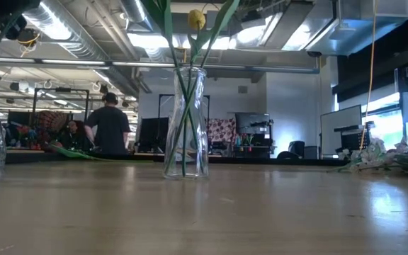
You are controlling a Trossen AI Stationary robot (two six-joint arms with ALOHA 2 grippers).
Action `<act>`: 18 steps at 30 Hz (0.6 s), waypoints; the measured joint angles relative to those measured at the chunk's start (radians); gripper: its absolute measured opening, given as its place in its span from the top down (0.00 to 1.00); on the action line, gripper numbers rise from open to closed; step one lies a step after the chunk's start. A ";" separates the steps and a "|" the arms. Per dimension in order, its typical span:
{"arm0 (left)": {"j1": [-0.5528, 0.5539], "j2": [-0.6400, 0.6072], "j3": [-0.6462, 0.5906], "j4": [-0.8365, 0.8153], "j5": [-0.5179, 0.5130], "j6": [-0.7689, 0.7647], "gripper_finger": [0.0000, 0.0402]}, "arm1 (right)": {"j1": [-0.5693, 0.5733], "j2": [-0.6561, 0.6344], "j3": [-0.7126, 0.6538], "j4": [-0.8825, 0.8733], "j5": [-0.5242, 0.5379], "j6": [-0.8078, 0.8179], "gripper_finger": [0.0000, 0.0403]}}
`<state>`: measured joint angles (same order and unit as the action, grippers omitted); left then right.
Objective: Sort flowers into vase by color
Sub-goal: Put the top right white flowers into the left transparent vase
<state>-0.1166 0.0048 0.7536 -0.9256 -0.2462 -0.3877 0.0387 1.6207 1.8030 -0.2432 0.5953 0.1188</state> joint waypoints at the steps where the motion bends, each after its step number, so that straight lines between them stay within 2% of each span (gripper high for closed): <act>1: 0.004 0.000 0.000 -0.001 -0.001 -0.001 0.98 | 0.000 0.000 0.000 0.000 -0.003 -0.002 0.31; 10: 0.064 0.000 0.000 -0.001 0.001 0.027 0.98 | 0.000 0.000 0.000 0.001 -0.012 -0.046 0.31; 18: 0.134 0.000 -0.022 -0.018 0.054 -0.068 0.98 | 0.000 0.000 0.000 0.001 -0.012 -0.047 0.31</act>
<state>0.0169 0.0048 0.7321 -0.9432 -0.1923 -0.4560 0.0391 1.6207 1.8030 -0.2420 0.5831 0.0719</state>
